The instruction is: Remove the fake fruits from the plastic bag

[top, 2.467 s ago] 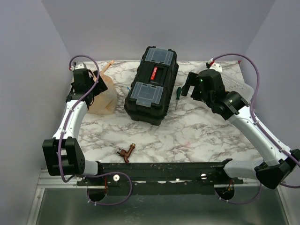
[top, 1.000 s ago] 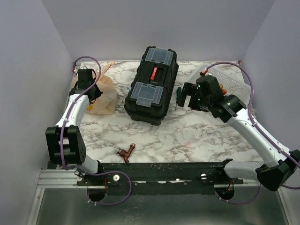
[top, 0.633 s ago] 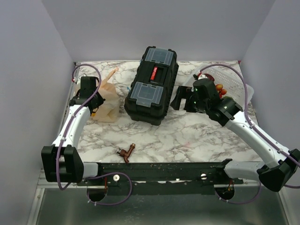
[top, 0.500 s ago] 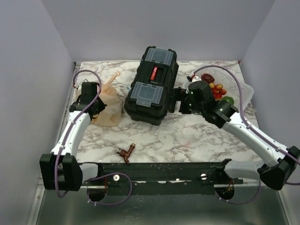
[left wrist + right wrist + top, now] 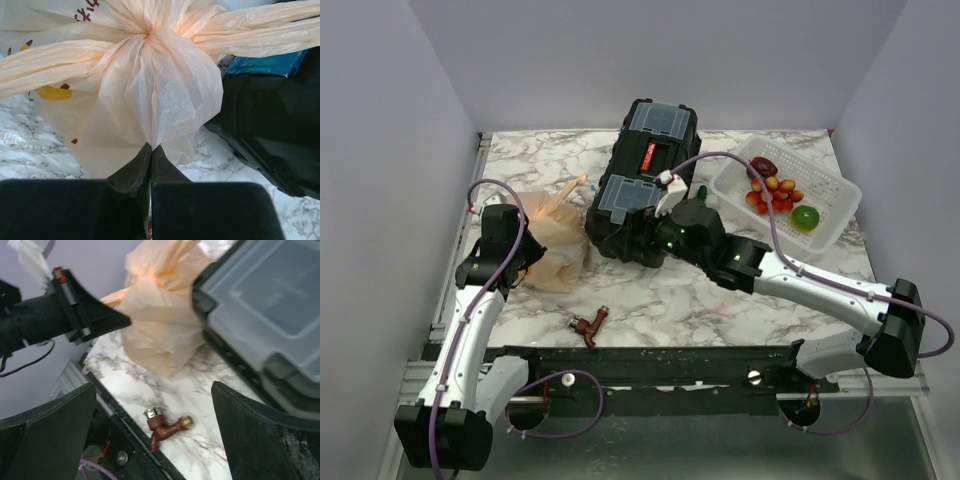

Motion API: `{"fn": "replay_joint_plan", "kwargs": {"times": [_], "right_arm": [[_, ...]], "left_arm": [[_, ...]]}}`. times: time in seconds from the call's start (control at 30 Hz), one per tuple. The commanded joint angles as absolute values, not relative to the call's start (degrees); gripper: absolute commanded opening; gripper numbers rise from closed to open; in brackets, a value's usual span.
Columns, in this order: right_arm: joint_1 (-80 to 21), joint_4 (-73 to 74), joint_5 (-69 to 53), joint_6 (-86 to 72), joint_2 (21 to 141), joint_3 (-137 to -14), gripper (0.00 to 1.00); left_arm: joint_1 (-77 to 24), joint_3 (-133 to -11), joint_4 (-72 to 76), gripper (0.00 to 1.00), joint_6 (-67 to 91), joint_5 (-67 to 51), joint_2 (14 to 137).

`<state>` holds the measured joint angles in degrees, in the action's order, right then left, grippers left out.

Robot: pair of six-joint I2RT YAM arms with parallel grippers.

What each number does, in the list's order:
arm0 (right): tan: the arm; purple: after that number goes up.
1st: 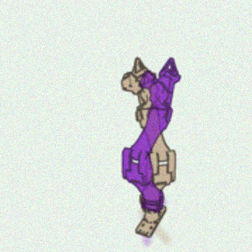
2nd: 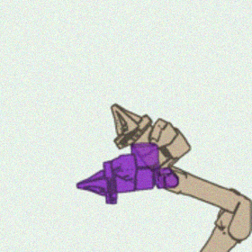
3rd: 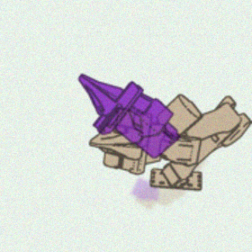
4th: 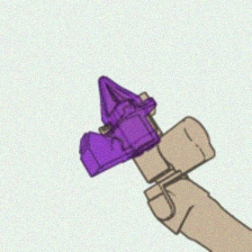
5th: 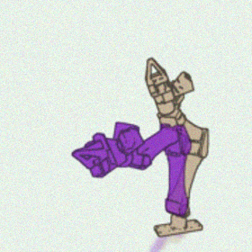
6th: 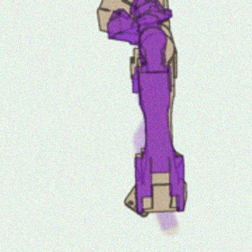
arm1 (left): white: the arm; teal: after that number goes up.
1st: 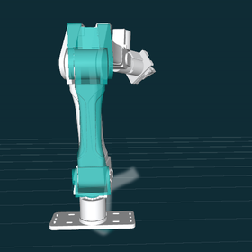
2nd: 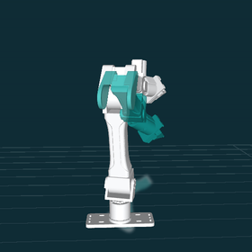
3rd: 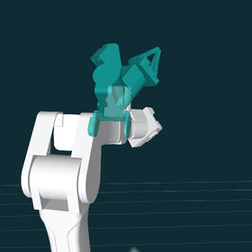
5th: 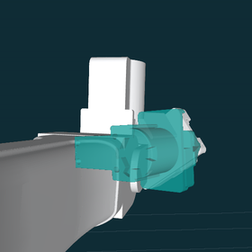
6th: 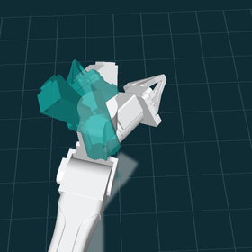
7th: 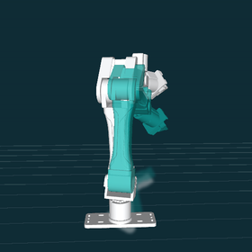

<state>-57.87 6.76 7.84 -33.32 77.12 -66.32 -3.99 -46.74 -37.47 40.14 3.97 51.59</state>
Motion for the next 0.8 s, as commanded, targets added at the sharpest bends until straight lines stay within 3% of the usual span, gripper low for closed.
{"fn": "replay_joint_plan", "kwargs": {"times": [0.0,0.03,0.2,0.37,0.6,0.77], "right_arm": [[-62.4,-4.8,9.7,-32.2,79.9,-65.2,1.00],[-62.8,-5.2,10.2,-32.2,80.5,-65.5,1.00],[-64.3,-7.0,12.0,-30.7,82.9,-67.7,1.00],[-65.5,-11.0,15.5,-29.6,86.1,-68.5,0.96],[-68.2,-11.7,21.9,-26.9,97.6,-75.8,0.88],[-69.2,-20.7,30.2,-23.5,103.7,-74.5,0.88]], "left_arm": [[-4.2,-45.2,-38.7,0.00,40.2,-1.4,47.9],[-4.2,-45.2,-38.9,0.00,40.0,-1.5,47.1],[-4.3,-50.6,-40.4,0.37,36.7,-0.4,45.1],[-4.1,-58.2,-37.7,0.61,33.5,7.7,45.4],[-3.3,-72.1,-34.7,0.68,32.2,7.3,55.7],[-3.2,-71.3,-29.5,0.68,30.1,4.6,59.4]]}}
